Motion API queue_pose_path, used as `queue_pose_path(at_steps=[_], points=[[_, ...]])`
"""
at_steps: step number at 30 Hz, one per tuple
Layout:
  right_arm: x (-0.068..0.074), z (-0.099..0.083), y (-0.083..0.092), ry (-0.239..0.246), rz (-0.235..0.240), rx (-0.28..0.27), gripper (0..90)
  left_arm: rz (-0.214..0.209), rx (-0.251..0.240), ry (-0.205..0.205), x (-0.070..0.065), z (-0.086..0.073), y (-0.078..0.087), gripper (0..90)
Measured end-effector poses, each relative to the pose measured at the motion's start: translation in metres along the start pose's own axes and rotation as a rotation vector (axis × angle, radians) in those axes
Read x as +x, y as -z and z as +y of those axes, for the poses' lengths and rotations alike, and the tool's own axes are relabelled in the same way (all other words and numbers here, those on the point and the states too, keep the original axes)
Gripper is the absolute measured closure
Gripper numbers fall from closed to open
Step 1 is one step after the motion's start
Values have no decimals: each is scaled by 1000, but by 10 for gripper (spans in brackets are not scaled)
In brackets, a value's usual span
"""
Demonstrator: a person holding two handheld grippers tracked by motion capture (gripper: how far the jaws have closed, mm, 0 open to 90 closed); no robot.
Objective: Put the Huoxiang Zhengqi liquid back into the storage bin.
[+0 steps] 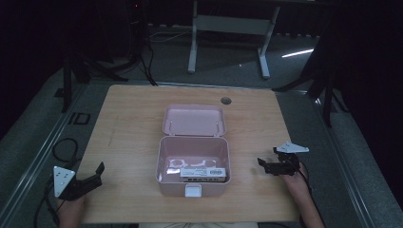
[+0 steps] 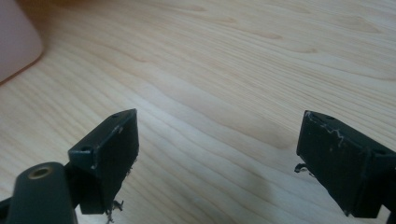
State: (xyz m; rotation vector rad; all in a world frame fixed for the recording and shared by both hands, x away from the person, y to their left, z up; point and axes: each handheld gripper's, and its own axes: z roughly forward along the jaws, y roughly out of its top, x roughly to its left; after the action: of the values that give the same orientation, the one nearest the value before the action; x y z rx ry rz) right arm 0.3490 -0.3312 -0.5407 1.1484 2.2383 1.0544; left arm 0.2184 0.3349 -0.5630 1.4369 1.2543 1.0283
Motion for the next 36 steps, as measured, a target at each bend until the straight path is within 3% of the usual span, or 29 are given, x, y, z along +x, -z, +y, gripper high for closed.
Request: queue_pose_path(at_steps=[8, 12, 20, 22, 31, 36], points=[[-9, -5, 6, -68, -46, -25, 127, -1, 2, 3, 0, 0, 0, 37], [-11, -9, 5, -99, -128, -5, 128, -2, -1, 1, 0, 0, 0, 37], [-18, -12, 17, -153, -158, -60, 125, -3, 2, 1, 0, 0, 0, 37], [-19, -14, 18, -155, -188, -46, 125, -3, 0, 0, 0, 0, 0, 37], [-30, -22, 23, -215, -214, -47, 126, -3, 1, 2, 0, 0, 0, 37], [-30, -23, 21, -199, -219, -26, 126, -3, -1, 4, 0, 0, 0, 37]])
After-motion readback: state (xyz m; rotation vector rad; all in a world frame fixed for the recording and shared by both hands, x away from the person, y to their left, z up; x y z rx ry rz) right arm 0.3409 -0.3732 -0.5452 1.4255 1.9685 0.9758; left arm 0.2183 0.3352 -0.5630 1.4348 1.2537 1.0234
